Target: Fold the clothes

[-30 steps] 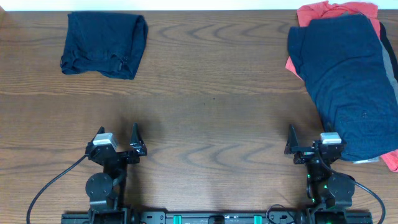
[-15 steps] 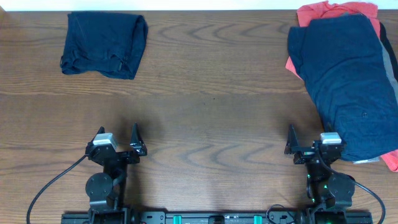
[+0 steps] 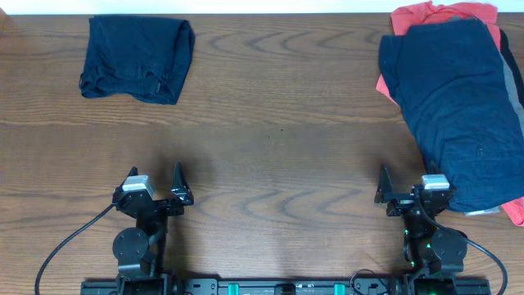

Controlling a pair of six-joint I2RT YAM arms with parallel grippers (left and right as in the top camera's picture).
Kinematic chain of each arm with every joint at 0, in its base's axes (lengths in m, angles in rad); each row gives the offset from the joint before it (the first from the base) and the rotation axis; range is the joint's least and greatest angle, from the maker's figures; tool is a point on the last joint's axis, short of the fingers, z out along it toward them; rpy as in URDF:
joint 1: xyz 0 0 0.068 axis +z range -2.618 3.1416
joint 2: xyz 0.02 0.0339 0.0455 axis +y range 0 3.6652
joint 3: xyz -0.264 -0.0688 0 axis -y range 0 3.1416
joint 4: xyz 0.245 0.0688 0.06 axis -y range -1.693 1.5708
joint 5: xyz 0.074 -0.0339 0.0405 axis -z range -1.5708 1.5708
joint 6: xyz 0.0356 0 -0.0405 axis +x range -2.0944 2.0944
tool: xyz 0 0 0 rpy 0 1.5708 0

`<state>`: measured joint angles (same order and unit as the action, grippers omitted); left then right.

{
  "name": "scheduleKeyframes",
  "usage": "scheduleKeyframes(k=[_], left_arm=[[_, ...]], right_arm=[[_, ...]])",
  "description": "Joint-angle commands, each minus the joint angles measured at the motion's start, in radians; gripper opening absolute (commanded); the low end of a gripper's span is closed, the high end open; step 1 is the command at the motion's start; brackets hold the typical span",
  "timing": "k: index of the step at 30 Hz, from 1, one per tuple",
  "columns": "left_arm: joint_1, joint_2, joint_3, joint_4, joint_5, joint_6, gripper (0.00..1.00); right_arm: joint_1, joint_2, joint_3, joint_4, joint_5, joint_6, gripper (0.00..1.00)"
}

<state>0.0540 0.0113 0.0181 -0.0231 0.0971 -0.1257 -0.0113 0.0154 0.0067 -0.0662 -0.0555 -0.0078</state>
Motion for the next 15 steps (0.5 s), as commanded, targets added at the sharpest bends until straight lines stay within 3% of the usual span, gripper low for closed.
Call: scheduleKeyframes(k=[1,10,15], left_arm=[[-0.006,0.0,-0.014,-0.036,0.006,0.017,0.98],[-0.006,0.0,-0.014,-0.037,0.009,0.016,0.98],[-0.006,0.0,-0.011,0.018,0.044,0.017,0.98]], right_arm=[[-0.008,-0.004,-0.001,0.0,0.006,0.01,0.99],[-0.008,-0.004,-0.001,-0.003,0.003,0.029,0.99],[-0.008,-0.004,-0.001,0.116,-0.031,0.024,0.99]])
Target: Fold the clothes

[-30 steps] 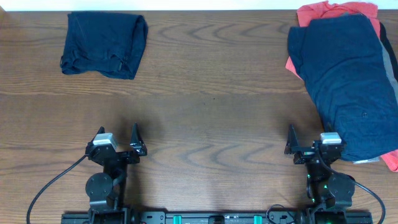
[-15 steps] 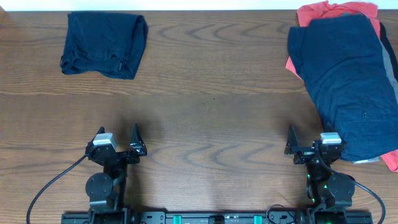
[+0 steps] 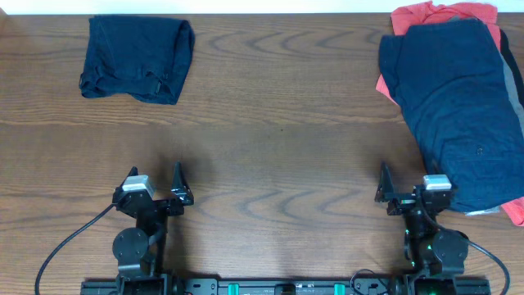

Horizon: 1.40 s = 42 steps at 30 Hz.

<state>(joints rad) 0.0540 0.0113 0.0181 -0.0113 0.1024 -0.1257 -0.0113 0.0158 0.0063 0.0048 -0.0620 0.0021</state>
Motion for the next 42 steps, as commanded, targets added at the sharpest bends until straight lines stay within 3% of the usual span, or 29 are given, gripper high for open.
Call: scheduleKeyframes(k=[1,5,12,15,25,30,32,34,37,39,42], left_arm=[[-0.006,0.0,-0.002,0.009,0.063,0.017,0.98],[-0.006,0.056,0.07,0.004,0.118,0.017,0.98],[-0.006,0.324,0.303,-0.041,0.119,0.018,0.98],[-0.006,0.482,0.455,-0.13,0.126,0.018,0.98],[-0.006,1.016,0.94,-0.651,0.126,0.066,0.98],[-0.006,1.182,0.99,-0.69,0.138,0.066,0.98],[-0.006,1.228,0.99,-0.69,0.156,0.066,0.98],[-0.006,1.269,0.99,-0.691,0.167,0.066,0.98],[-0.006,1.31,0.99,-0.686,0.179,0.065,0.98],[-0.006,1.326,0.99,-0.68,0.179,0.066,0.98],[-0.006,1.331,0.99,-0.675,0.179,0.066,0.98]], right_arm=[[-0.008,-0.004,0.002,0.085,-0.023,-0.009,0.99],[-0.008,0.01,0.056,0.196,0.009,-0.034,0.99],[-0.008,0.21,0.277,0.132,0.034,-0.048,0.99],[-0.008,0.362,0.423,0.029,0.031,-0.048,0.99],[-0.008,0.986,0.969,-0.451,0.001,-0.048,0.99],[-0.008,1.217,1.081,-0.501,-0.126,-0.054,0.99],[-0.016,1.263,1.082,-0.493,-0.111,-0.088,0.99],[-0.051,1.304,1.082,-0.491,-0.043,-0.012,0.99],[-0.167,1.349,1.082,-0.492,0.051,0.123,0.98],[-0.268,1.368,1.082,-0.482,0.055,0.151,0.9],[-0.389,1.377,1.082,-0.465,0.054,0.179,0.88]])
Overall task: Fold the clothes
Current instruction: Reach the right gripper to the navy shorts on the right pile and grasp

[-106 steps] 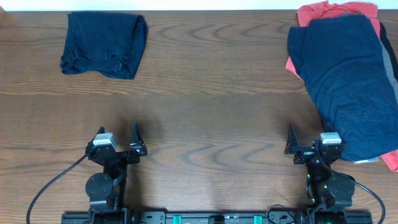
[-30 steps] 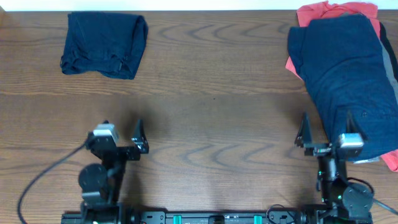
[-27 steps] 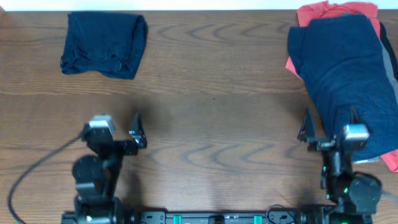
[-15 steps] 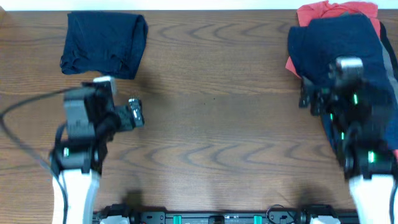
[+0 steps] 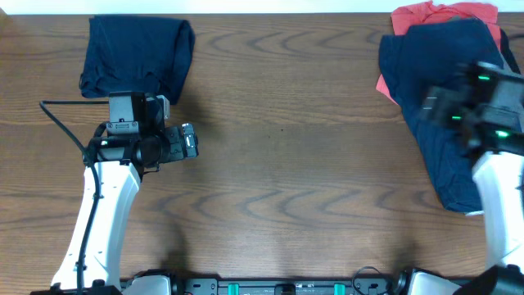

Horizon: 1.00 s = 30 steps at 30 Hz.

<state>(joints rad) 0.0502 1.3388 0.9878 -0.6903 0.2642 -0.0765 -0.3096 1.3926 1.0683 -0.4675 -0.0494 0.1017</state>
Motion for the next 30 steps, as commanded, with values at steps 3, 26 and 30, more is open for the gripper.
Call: scheduleKeyframes(k=[3,26,30], left_arm=[[-0.002,0.003,0.02,0.021,0.017,0.016,0.98],[-0.002,0.003,0.019,0.045,0.017,0.016,0.98],[-0.002,0.003,0.019,0.045,0.017,0.016,0.98]], right_arm=[[-0.205,0.0,0.02,0.014,0.038,0.081,0.9],[-0.706,0.037,-0.239,0.031,0.017,0.351,0.9],[-0.724,0.04,-0.304,0.142,0.007,0.35,0.93]])
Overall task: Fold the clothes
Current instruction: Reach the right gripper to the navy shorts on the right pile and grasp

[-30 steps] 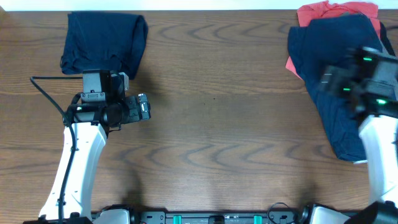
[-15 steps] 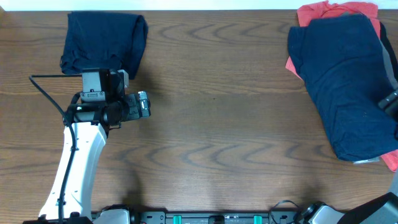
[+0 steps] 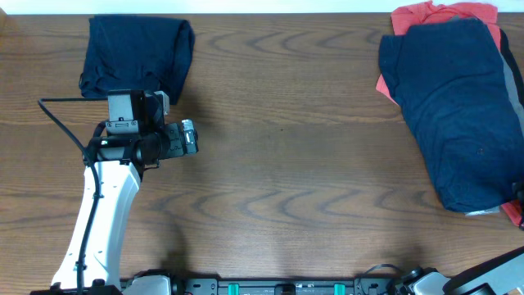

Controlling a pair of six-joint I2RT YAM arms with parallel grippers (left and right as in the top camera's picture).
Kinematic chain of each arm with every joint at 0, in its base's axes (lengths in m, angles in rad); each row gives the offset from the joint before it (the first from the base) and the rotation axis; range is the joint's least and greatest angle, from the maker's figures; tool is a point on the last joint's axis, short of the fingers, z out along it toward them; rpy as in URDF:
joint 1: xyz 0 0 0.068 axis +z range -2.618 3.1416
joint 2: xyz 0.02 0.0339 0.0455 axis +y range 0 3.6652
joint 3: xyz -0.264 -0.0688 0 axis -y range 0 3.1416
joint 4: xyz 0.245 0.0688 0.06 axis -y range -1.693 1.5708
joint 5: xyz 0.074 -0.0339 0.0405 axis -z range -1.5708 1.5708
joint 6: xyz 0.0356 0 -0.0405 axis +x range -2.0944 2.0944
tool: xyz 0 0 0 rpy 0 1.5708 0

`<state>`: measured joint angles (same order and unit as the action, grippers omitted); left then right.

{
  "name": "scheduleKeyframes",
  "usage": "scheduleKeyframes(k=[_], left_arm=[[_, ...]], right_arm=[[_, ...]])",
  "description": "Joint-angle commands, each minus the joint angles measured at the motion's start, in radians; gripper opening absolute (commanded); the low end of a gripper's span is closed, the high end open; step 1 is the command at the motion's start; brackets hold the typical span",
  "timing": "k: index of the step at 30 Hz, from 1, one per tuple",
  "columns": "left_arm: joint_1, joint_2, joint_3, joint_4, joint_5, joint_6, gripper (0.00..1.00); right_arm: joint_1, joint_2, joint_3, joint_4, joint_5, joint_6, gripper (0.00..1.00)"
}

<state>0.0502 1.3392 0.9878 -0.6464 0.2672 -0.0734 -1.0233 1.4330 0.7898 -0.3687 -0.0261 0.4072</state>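
Observation:
A folded navy garment (image 3: 139, 53) lies at the table's far left. At the far right a large navy shirt (image 3: 454, 106) is spread over a red garment (image 3: 442, 14), with a grey piece (image 3: 512, 78) at the edge. My left gripper (image 3: 147, 100) hangs at the folded garment's near edge. The wrist hides its fingers, so their state does not show. My right gripper is out of view. Only a piece of the right arm (image 3: 495, 274) shows in the bottom right corner.
The wooden table (image 3: 286, 164) stretches between the two piles. A black cable (image 3: 61, 123) loops left of the left arm. The arm bases sit along the front edge.
The right arm was a blur over the navy shirt at the right. It has now left the view except for a link at the bottom corner. The left arm has barely shifted.
Both arms sat folded at the front edge for the first two moments, with the clothes untouched. Then the left arm was stretched out to the folded navy garment and the right arm was over the right pile. Now only the left arm remains over the table.

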Motion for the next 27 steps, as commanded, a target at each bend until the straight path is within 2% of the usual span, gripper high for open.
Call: scheduleKeyframes(k=[1,5,17,23,26,27], left_arm=[[-0.002,0.003,0.019,0.001,0.014,0.013,0.98],[-0.002,0.004,0.018,0.004,0.014,0.013,0.98],[-0.002,0.006,0.018,0.019,0.014,0.013,0.98],[-0.002,0.006,0.018,0.031,0.014,0.009,0.98],[-0.002,0.006,0.018,0.031,0.014,0.009,0.98],[-0.002,0.006,0.018,0.031,0.014,0.009,0.98]], right_arm=[[-0.01,0.002,-0.037,0.071,-0.019,0.045,0.93],[-0.01,0.02,-0.069,0.174,-0.053,0.045,0.91],[-0.006,0.174,-0.07,0.352,-0.178,0.042,0.51],[0.013,0.176,-0.07,0.397,-0.219,0.039,0.42],[0.028,0.176,-0.07,0.403,-0.218,0.026,0.29],[0.033,0.176,-0.07,0.403,-0.218,0.022,0.2]])
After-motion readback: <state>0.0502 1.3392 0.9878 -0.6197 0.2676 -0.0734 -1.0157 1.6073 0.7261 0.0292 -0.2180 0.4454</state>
